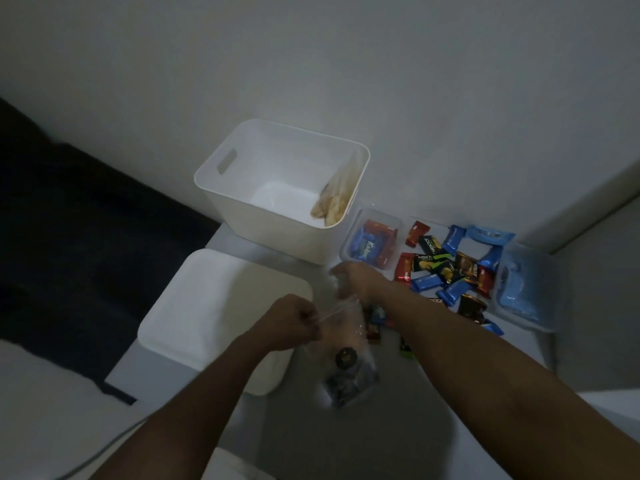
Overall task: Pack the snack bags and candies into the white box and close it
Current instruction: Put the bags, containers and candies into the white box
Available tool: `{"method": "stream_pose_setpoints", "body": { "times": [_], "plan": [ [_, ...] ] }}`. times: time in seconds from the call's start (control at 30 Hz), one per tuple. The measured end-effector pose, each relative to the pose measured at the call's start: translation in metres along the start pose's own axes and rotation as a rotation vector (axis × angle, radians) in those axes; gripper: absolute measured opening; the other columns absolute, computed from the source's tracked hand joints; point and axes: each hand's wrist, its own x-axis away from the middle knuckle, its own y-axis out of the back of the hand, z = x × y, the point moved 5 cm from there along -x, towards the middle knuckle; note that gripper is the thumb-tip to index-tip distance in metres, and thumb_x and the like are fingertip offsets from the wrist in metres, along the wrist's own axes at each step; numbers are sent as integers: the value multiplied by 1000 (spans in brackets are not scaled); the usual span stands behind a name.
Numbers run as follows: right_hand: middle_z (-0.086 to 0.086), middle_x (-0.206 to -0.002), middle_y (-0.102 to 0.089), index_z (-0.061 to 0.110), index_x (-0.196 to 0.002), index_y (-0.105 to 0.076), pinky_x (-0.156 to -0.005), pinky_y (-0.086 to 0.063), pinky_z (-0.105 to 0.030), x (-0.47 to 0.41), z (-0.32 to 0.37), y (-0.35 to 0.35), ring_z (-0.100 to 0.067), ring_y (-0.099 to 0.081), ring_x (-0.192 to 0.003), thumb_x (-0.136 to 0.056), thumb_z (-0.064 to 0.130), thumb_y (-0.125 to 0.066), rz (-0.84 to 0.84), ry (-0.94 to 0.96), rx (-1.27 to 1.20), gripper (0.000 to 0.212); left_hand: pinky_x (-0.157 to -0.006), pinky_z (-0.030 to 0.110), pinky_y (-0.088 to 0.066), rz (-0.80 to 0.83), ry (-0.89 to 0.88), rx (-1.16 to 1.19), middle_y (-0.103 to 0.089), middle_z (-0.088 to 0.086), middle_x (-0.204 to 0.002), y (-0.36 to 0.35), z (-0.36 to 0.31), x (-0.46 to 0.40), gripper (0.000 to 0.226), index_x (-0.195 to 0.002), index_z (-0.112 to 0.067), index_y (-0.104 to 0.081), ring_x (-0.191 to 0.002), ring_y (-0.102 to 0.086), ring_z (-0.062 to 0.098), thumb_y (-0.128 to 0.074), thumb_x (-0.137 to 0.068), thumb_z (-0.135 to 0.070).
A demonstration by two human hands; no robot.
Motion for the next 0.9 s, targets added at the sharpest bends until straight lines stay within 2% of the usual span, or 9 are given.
{"method": "stream_pose_setpoints", "body": {
  "times": [0.07, 0.13, 0.2, 0.3, 0.43, 0.5, 0.6, 0.8, 0.9],
  "plan": [
    [-12, -124, -60, 17, -132, -53, -94, -53, -43, -5, 3, -4, -28, -62, -107, -94, 11, -53, 15, 6, 51, 39, -63, 22, -50, 19, 23, 52, -65, 1, -62, 4, 2, 6, 17, -62, -19, -67, -58, -62, 9, -78, -75, -19],
    [-14, -119, -63, 13, -120, -61, -94, -51, -43, -5, 7, -4, -31, -61, -108, -92, 9, -52, 20, -9, 123, 30, -65, 25, -55, 56, 54, 84, -69, 8, -65, 7, 6, 9, 12, -68, -11, -71, -60, -66, 13, -76, -77, -17],
    [-13, -109, -66, 9, -107, -66, -90, -53, -38, 0, 12, 0, -26, -64, -100, -90, 6, -56, 37, 6, 241, 20, -71, 34, -59, 116, 95, 116, -73, 16, -76, 9, 9, 13, 13, -81, -1, -73, -69, -71, 23, -74, -79, -14],
    [-10, -105, -66, 6, -102, -68, -84, -48, -28, 6, 17, 6, -23, -63, -98, -90, 11, -59, 59, 68, 369, 16, -76, 38, -60, 220, 137, 142, -74, 18, -82, 13, 10, 17, 12, -87, -3, -75, -75, -72, 24, -73, -79, -12],
    [-4, -101, -61, 11, -104, -63, -82, -44, -26, 14, 13, 3, -18, -59, -96, -88, 20, -65, 147, 65, 346, 18, -70, 30, -60, 295, 168, 135, -75, 15, -84, 19, 9, 21, 6, -82, -8, -76, -71, -71, 17, -71, -81, -11],
    [-6, -104, -61, 11, -106, -61, -78, -44, -26, 15, 10, -2, -17, -57, -92, -84, 20, -69, 140, 52, 345, 25, -66, 28, -58, 325, 188, 138, -74, 18, -88, 20, 10, 22, 6, -84, -6, -74, -73, -71, 20, -70, -82, -9],
    [-8, -109, -64, 9, -108, -64, -79, -46, -28, 19, 13, -2, -21, -60, -99, -80, 12, -71, 114, 56, 337, 30, -63, 30, -59, 358, 196, 161, -72, 23, -90, 24, 10, 25, 7, -88, -3, -72, -74, -72, 25, -67, -83, -3],
    [-3, -87, -65, 8, -96, -72, -83, -50, -33, 35, 35, 40, -23, -63, -93, -82, 8, -69, 167, 39, 261, 15, -70, 36, -61, 434, 202, 139, -71, 21, -86, 45, 3, 23, 12, -89, 0, -70, -74, -71, 28, -63, -82, 6],
    [2, -81, -65, 19, -85, -71, -83, -56, -34, 49, 50, 70, -22, -66, -87, -81, 8, -68, 160, 52, 283, 12, -68, 33, -60, 452, 196, 112, -71, 13, -77, 63, -9, 21, 11, -88, 0, -70, -71, -71, 25, -62, -83, 7]
  ]
}}
